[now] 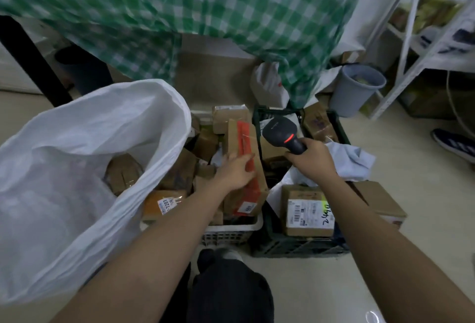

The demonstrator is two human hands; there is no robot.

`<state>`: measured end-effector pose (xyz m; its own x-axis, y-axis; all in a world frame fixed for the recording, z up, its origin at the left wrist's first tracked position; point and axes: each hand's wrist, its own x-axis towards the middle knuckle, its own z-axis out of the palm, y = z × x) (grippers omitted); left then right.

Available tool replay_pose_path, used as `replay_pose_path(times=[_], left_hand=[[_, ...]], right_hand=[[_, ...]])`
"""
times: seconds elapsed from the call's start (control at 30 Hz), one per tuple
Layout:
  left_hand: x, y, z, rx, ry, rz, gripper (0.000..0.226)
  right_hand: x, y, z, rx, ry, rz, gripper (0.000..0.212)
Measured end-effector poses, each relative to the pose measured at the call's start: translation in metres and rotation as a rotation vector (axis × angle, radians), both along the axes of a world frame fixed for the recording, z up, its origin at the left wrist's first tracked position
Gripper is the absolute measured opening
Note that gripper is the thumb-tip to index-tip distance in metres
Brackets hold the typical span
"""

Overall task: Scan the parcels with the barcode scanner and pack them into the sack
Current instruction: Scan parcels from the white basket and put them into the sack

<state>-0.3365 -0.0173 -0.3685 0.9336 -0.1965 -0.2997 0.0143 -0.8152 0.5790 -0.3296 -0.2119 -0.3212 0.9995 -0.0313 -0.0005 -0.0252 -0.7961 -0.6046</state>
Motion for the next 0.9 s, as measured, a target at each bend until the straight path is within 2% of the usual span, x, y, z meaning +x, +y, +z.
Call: replay_pose_path(times=[0.13, 0.23, 0.37, 0.5, 0.6, 0.67, 0.8, 0.9], left_hand=[[0.007, -0.019, -0.030, 0.251, 0.021, -0.115, 0.064], [0.010, -0.010, -0.043, 0.297, 0.009, -0.014, 0.065], [0.018, 0.010, -0.045, 0.107, 0.138, 0.243, 0.077], [0.022, 0.008, -0.042, 0.025, 0.317, 0.398, 0.099], [0.024, -0.001, -0.036, 0.099, 0.334, 0.402, 0.108], [0.025, 0.002, -0.033, 0.062, 0.324, 0.417, 0.107], [0.023, 0.037, -0.022, -0.232, 0.372, 0.453, 0.108], [0.016, 0.066, -0.013, -0.413, 0.350, 0.405, 0.105]], right_hand=[[0.014, 0.002, -0.013, 0.031, 0.018, 0.003, 0.013], [0.022, 0.002, -0.022, 0.046, 0.020, -0.021, 0.012], [0.026, 0.004, -0.032, 0.047, 0.063, -0.052, 0.022], [0.025, 0.014, -0.037, 0.074, 0.097, -0.046, 0.026], [0.022, 0.021, -0.038, 0.085, 0.077, -0.042, 0.022], [0.020, 0.021, -0.037, 0.094, 0.078, -0.049, 0.022], [0.021, 0.014, -0.032, 0.119, 0.107, -0.053, 0.023], [0.027, 0.015, -0.030, 0.139, 0.131, -0.049, 0.022]])
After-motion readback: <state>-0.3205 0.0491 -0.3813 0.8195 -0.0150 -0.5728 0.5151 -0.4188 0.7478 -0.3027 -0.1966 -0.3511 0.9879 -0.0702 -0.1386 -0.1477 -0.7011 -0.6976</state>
